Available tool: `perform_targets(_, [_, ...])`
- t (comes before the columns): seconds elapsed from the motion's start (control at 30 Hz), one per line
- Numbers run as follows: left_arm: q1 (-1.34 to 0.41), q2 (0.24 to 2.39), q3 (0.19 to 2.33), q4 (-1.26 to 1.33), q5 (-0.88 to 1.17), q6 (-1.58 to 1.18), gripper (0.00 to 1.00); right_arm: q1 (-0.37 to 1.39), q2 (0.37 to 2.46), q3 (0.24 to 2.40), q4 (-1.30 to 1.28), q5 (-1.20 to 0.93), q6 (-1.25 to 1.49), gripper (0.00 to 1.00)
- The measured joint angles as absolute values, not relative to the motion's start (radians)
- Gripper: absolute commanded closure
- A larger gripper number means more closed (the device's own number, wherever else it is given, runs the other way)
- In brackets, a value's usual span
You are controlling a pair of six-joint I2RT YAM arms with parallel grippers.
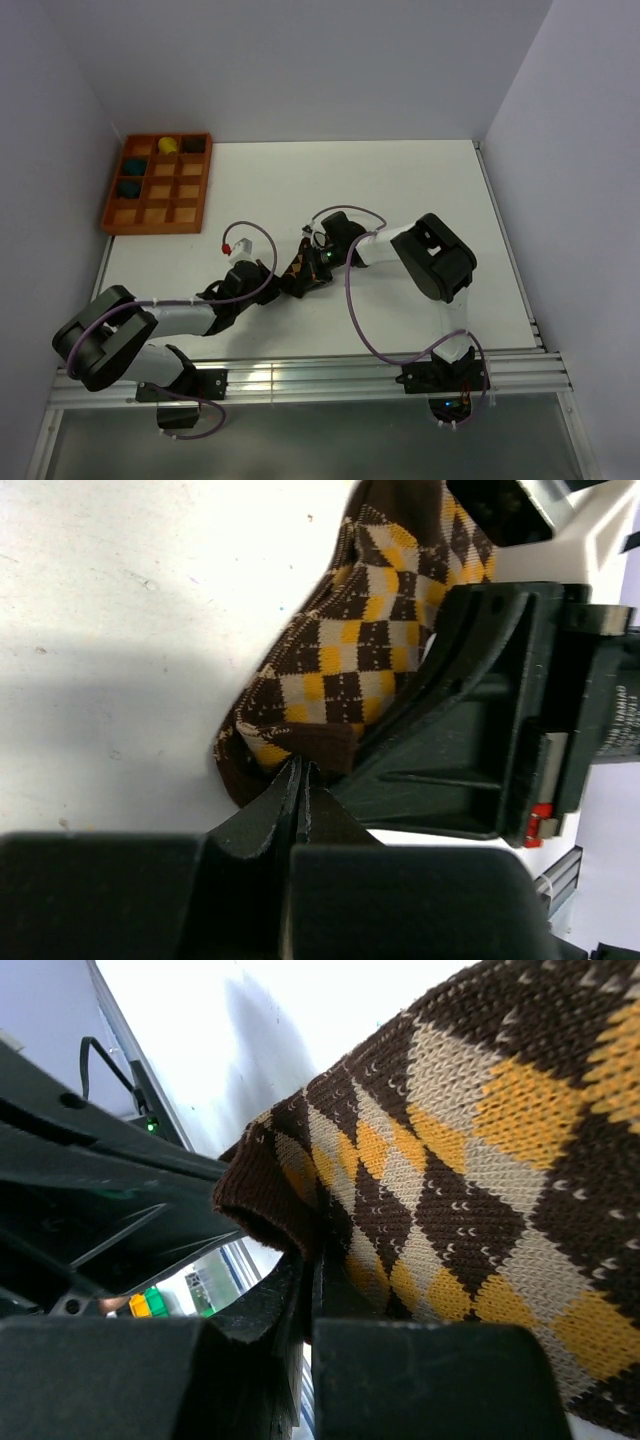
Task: Roll the socks
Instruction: Roll the sock at the center of the board.
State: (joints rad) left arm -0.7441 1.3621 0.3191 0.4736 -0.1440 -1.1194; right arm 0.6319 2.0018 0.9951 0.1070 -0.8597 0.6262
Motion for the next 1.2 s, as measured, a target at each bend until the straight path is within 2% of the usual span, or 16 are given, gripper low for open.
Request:
perform_targets(0.1, [-0.744,1.391,0.319,0.495,-0.144,-1.119,0.97,0.632,2.002,0.995,0.107,-0.859,0.627,0.97])
perform_targets(0.3, [-0.744,1.431,0.321,0.53,-0.144,-1.123,1.0,0.632,2.002,0.997,0.101,-0.859,0.623,0.82])
perform_targets(0.4, [-0.744,1.443,0.327,0.534,-0.143,-1.126,1.0,0.632,1.998,0.999,0.091,-0.859,0.611,0.65])
perform_targets(0.6, [-0.746,1.468,0.355,0.516,-0.142,-1.145,1.0,0.632,1.929,1.005,0.009,-0.806,0.537,0.46])
perform_targets(0.83, [-0.747,1.471,0.364,0.503,-0.142,-1.147,1.0,0.638,1.747,0.986,-0.076,-0.657,0.39,0.41])
perform_targets(1.03, [-0.747,1.471,0.367,0.496,-0.139,-1.147,1.0,0.694,1.557,0.835,0.015,-0.486,0.263,0.4])
perform_targets(1.2, [-0.747,1.471,0.367,0.496,-0.138,-1.147,1.0,0.794,1.493,0.706,0.122,-0.328,0.176,0.43])
